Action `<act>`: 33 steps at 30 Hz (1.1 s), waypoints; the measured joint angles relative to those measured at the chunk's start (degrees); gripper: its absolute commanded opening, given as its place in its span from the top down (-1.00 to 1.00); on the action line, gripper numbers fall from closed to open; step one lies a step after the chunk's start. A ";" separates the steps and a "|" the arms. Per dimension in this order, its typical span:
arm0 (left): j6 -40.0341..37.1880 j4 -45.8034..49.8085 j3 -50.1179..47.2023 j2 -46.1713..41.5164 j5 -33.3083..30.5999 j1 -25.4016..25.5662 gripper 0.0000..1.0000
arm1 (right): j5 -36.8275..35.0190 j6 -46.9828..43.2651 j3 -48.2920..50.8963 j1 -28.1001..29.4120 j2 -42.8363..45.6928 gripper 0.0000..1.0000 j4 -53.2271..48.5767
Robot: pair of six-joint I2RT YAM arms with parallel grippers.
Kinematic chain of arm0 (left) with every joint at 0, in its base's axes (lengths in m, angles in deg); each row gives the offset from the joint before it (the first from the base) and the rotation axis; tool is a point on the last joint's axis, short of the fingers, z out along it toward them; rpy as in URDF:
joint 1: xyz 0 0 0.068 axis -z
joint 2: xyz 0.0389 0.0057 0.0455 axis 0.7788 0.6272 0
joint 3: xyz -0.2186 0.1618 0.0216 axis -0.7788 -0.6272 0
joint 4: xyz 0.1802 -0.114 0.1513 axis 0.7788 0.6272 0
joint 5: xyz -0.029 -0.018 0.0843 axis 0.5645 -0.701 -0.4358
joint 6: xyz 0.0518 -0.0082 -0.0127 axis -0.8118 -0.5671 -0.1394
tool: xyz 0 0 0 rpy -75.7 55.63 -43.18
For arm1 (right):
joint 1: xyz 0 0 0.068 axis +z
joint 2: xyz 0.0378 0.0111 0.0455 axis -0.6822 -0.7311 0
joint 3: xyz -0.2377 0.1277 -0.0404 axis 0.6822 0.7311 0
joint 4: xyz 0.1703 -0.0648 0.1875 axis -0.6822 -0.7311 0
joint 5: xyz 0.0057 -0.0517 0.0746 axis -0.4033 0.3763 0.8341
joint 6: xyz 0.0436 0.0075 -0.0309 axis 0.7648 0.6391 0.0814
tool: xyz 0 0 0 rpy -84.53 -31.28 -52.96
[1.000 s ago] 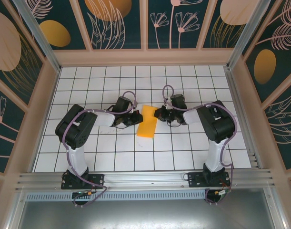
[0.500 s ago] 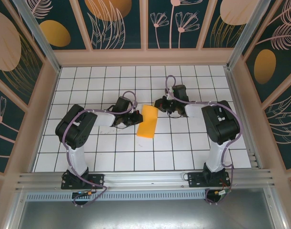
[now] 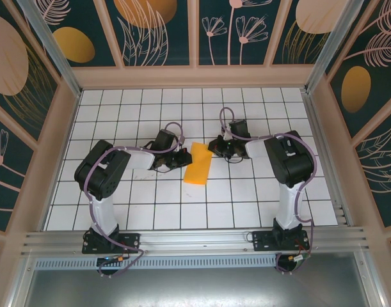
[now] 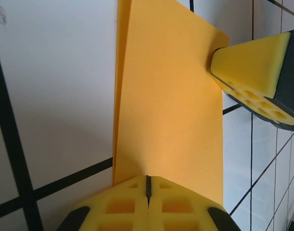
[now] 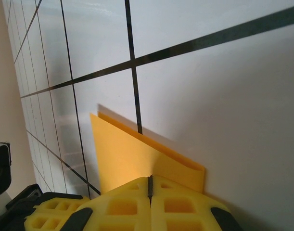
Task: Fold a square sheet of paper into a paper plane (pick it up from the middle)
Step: Fold the square sheet of paper in half at the center of the table.
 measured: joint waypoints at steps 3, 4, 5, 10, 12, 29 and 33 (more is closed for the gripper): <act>-0.17 -0.15 -0.09 0.00 0.00 0.00 1.00 | -0.37 -0.07 -0.02 0.02 0.46 0.90 -0.87; -0.20 -0.17 -0.11 0.00 0.00 0.00 1.00 | -0.46 -0.24 -0.09 0.00 0.85 0.90 -1.79; -0.22 -0.17 -0.09 0.00 0.00 0.00 1.00 | -0.44 -0.46 -0.26 -0.13 1.22 0.90 -2.71; -0.31 -0.31 -0.20 0.00 0.02 0.00 1.00 | -0.17 -1.11 -2.89 -0.66 2.14 0.90 -4.46; -0.37 -0.39 -0.22 0.00 0.04 0.00 1.00 | -0.02 -1.09 -3.54 -0.83 2.14 0.90 -4.37; -0.42 -0.63 -0.35 0.00 0.09 0.00 1.00 | -0.22 1.95 -6.95 -1.29 -2.10 0.90 -9.51; -0.42 -0.66 -0.37 0.00 0.11 0.00 1.00 | -0.24 1.90 -9.22 -1.29 -1.29 0.90 -13.11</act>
